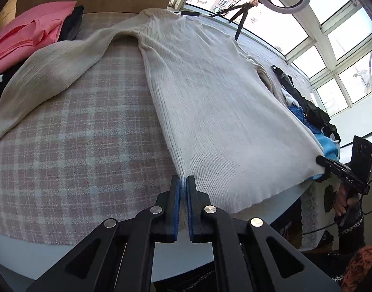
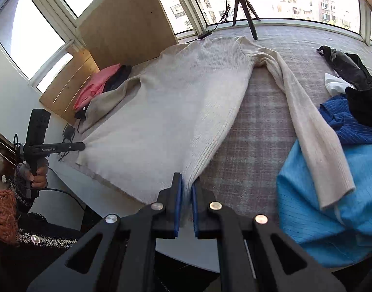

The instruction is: Fold clothes

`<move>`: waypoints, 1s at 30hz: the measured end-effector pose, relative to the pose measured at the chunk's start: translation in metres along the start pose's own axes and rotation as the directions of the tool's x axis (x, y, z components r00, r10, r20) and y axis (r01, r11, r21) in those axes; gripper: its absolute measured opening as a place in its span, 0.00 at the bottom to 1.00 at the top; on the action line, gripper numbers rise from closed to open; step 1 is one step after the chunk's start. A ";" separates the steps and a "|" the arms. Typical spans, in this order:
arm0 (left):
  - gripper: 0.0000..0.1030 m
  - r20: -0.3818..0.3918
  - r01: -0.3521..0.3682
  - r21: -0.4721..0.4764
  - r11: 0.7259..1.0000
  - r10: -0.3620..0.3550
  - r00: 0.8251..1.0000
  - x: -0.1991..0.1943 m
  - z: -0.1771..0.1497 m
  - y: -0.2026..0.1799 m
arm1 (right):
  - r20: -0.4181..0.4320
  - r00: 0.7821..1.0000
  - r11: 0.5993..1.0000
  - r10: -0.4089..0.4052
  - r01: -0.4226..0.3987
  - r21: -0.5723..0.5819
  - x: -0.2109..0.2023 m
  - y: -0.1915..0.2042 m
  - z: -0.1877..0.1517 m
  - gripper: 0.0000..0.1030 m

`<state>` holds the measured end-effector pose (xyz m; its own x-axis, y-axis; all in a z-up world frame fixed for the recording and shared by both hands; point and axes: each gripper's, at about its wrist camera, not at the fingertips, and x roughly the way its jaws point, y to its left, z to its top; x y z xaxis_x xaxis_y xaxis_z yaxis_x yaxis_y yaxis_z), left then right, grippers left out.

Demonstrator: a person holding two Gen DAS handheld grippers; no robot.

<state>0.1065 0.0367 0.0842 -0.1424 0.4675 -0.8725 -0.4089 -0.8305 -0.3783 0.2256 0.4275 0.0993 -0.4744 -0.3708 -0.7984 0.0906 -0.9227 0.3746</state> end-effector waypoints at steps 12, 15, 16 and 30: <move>0.05 -0.073 -0.085 -0.008 0.996 0.084 0.994 -0.008 0.030 0.043 | -0.131 0.987 0.996 -0.089 0.088 -0.013 0.005 -0.033 0.051 0.12; 0.05 0.042 -0.193 0.048 0.980 0.191 0.981 -0.057 0.090 0.060 | -0.023 0.989 0.986 -0.149 0.147 -0.080 -0.038 -0.034 0.112 0.12; 0.04 0.089 -0.249 0.071 0.966 0.242 0.966 -0.070 0.112 0.065 | 0.013 0.983 0.977 -0.184 0.184 -0.110 -0.046 -0.034 0.131 0.14; 0.17 0.159 -0.343 0.109 0.933 0.324 0.933 0.015 0.294 0.098 | 0.005 0.980 0.980 -0.200 0.200 -0.023 0.115 -0.139 0.292 0.27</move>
<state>-0.2009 0.0513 0.1248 -0.4088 0.2152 -0.8869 -0.4313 -0.9020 -0.0200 -0.0971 0.5436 0.0936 -0.4870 -0.1785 -0.8550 0.0143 -0.9804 0.1965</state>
